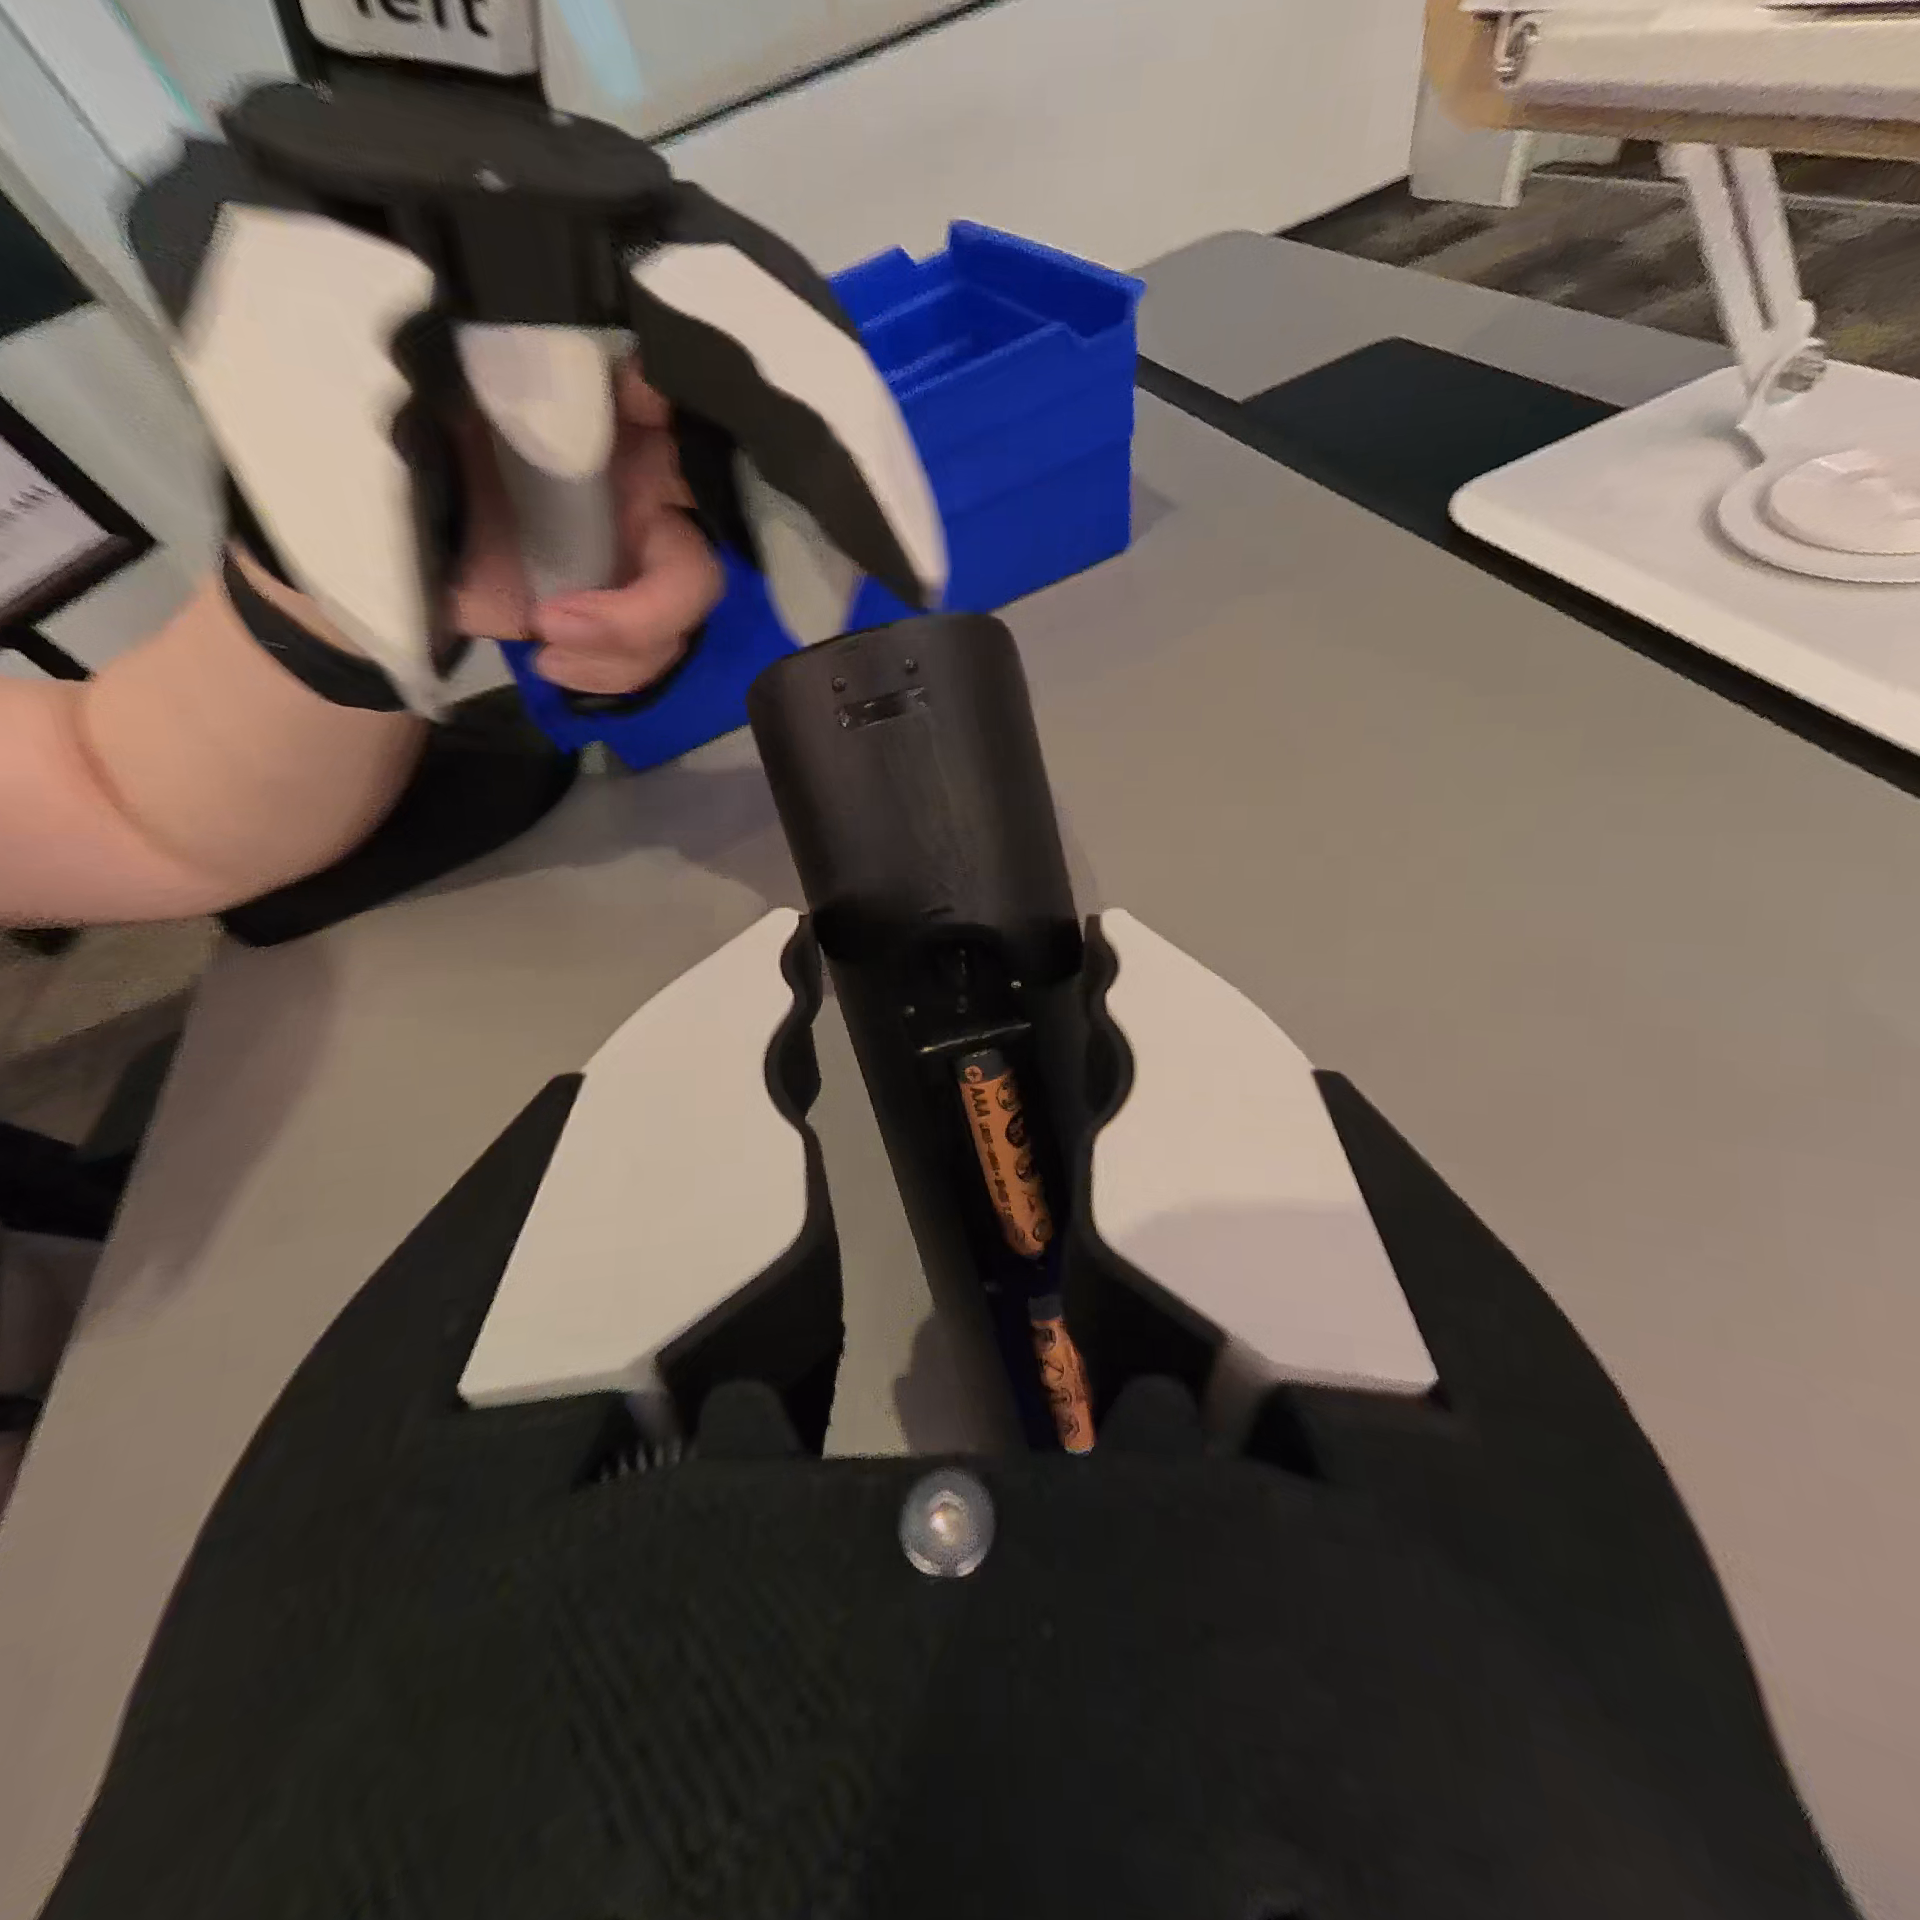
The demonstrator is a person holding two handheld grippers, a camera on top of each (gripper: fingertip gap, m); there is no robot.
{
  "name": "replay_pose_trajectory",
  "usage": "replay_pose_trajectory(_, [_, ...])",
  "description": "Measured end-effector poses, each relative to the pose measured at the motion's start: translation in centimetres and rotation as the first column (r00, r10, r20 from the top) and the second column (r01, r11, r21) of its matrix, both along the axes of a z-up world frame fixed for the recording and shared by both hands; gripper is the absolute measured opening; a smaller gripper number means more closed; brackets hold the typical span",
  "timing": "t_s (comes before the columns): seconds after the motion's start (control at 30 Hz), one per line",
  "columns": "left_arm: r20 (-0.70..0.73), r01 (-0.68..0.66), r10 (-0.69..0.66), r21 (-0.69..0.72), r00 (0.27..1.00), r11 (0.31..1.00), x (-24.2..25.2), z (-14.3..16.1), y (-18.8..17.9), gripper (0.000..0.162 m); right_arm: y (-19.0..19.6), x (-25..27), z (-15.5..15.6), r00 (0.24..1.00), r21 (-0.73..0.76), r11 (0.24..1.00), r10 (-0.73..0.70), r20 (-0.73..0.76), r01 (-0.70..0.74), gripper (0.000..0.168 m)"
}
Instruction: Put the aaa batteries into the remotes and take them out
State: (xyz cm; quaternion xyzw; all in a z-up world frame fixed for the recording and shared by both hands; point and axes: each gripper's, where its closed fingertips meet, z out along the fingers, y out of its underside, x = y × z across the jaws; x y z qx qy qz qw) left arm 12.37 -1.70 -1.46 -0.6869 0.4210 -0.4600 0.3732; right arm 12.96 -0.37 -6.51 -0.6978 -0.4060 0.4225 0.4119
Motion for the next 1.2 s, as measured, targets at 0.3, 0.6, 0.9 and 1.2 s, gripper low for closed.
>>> replay_pose_trajectory(0.3, [-0.064, 0.216, -0.207, 0.186, 0.976, 0.958, 2.7, -3.0, -3.2, 0.066, -4.3, -0.6, 0.4, 0.975, -0.024, 0.975, 0.221, -0.036, -0.222, 0.050])
replay_pose_trajectory(0.6, [-0.068, 0.212, -0.201, 0.253, 0.977, 0.944, 2.1, -2.5, -3.1, 0.053, -3.3, -0.4, -1.2, 0.991, -0.010, 0.993, 0.120, 0.053, -0.119, 0.073])
replay_pose_trajectory(0.9, [-0.057, 0.143, -0.133, 0.229, 0.989, 0.963, 0.5, -0.7, -1.9, 0.052, -2.8, -3.0, -5.1, 0.986, 0.020, 0.996, 0.085, 0.143, -0.089, 0.066])
replay_pose_trajectory(1.2, [-0.022, 0.111, -0.109, 0.197, 0.994, 0.974, -1.3, 3.3, -2.6, 0.053, -3.3, -1.8, -0.4, 0.957, 0.226, 0.969, 0.031, 0.289, -0.100, 0.046])
